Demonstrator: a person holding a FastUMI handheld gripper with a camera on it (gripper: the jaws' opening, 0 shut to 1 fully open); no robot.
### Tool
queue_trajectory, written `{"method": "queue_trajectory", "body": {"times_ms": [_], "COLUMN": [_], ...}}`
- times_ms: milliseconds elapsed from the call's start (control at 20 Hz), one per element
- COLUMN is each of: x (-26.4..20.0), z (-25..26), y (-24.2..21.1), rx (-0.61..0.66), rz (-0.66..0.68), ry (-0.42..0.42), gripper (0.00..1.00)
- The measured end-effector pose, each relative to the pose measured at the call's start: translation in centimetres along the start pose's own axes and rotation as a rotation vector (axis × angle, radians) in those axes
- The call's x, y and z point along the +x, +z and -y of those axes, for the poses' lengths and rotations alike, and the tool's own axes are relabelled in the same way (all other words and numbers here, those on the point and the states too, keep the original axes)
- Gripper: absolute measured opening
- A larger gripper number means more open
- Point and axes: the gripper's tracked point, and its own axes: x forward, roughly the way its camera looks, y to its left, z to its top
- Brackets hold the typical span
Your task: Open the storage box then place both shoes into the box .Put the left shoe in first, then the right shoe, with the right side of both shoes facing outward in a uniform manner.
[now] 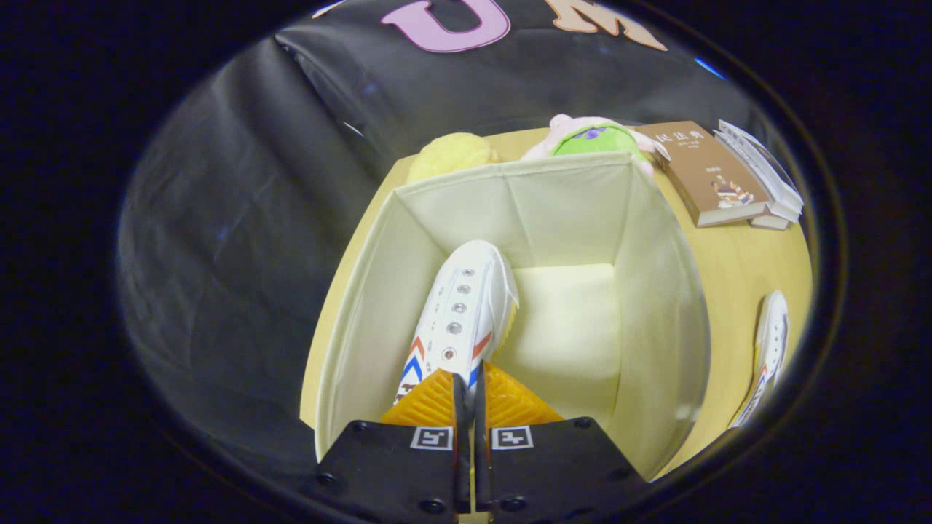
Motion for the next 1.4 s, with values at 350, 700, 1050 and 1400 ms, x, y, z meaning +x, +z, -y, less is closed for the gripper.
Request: {"method": "queue_trajectory", "body": {"times_ms": [350,700,1050,1400], "x": [-0.2,-5.7,-12.6,-17.0], "z": [-1.4,-0.3,5.3,15.2], "y": [1.0,2.8,4.6,6.3], "rx": [-0.037,-0.158,-0.251,-0.271], "rz": [0.047,0.171,0.32,0.404], "ry": [0.054,0.117,0.118,-0.029], "gripper": [0.35,1.0,1.0,1.0]}}
